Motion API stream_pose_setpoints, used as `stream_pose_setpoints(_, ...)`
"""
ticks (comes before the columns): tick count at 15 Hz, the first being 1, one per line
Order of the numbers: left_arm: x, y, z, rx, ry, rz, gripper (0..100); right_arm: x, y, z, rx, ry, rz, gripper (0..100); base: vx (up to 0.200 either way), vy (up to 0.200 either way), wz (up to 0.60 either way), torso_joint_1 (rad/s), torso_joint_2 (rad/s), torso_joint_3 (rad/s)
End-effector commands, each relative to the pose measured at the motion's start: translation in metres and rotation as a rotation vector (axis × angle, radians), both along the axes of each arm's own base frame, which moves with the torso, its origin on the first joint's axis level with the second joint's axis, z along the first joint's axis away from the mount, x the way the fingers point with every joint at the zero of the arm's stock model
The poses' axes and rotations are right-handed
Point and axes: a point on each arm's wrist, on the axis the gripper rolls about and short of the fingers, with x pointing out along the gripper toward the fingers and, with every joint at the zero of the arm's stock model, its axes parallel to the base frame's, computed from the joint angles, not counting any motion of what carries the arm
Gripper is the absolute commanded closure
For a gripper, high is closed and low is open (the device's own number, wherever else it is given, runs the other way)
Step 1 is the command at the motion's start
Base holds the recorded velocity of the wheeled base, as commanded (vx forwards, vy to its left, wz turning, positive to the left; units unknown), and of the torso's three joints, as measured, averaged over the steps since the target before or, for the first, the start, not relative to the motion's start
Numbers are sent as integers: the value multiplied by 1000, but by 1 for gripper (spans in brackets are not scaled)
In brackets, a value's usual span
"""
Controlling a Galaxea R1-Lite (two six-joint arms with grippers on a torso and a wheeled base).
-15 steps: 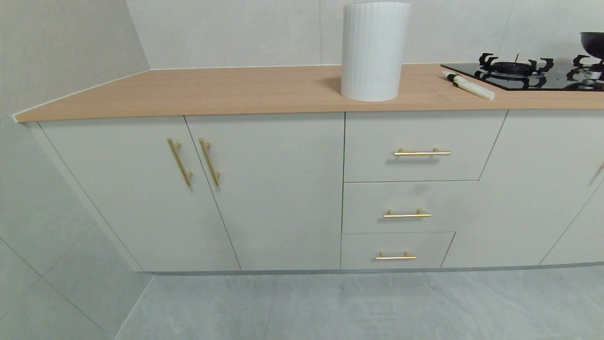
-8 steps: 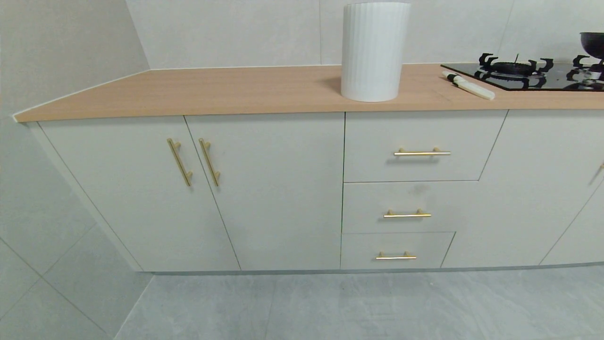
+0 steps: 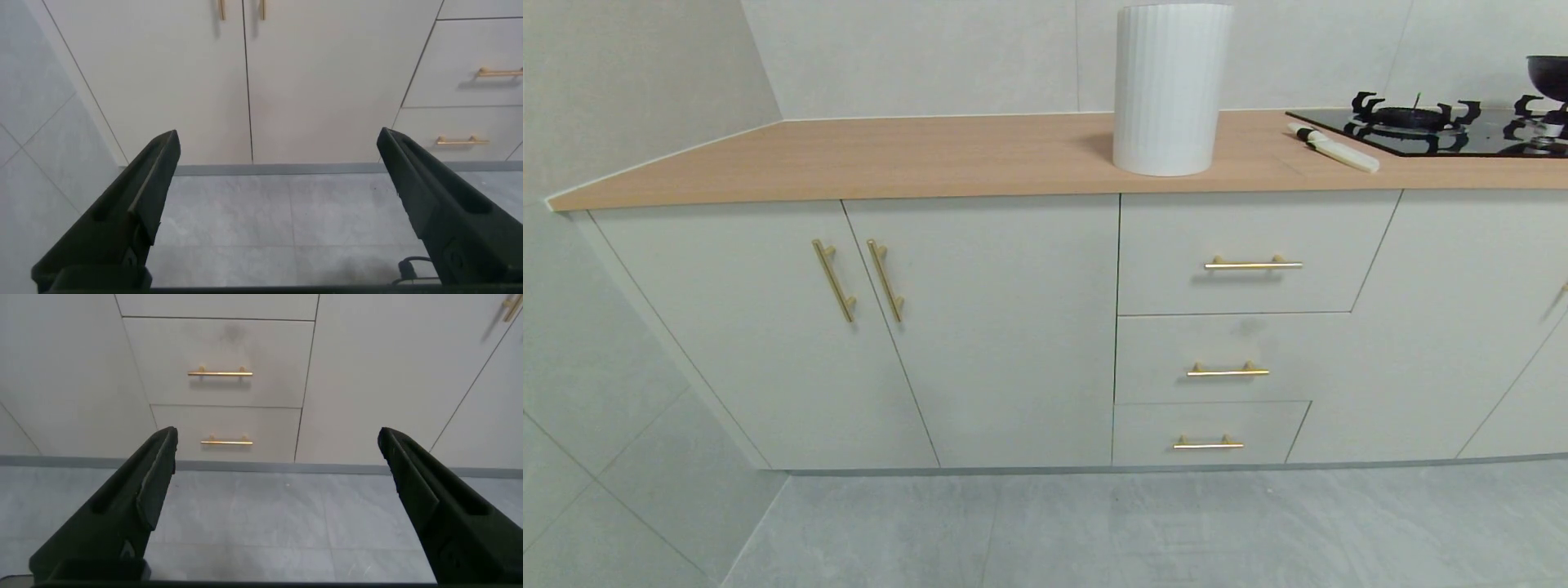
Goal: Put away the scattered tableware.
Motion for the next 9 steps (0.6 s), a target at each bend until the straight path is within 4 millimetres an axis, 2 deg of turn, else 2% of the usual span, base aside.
stream_pose_setpoints(1, 0, 0, 0, -1, 0, 0, 0, 0, 0, 0, 4, 5, 1, 0, 0, 0, 0, 0, 0, 0)
stream_pose_setpoints(7, 0, 0, 0, 1, -2, 0, 0, 0, 0, 0, 2, 5, 4, 0, 0, 0, 0, 0, 0, 0)
stream_pose_setpoints(9, 0, 0, 0, -1, -2, 0, 0, 0, 0, 0, 2, 5, 4, 0, 200, 0, 0, 5, 0, -2)
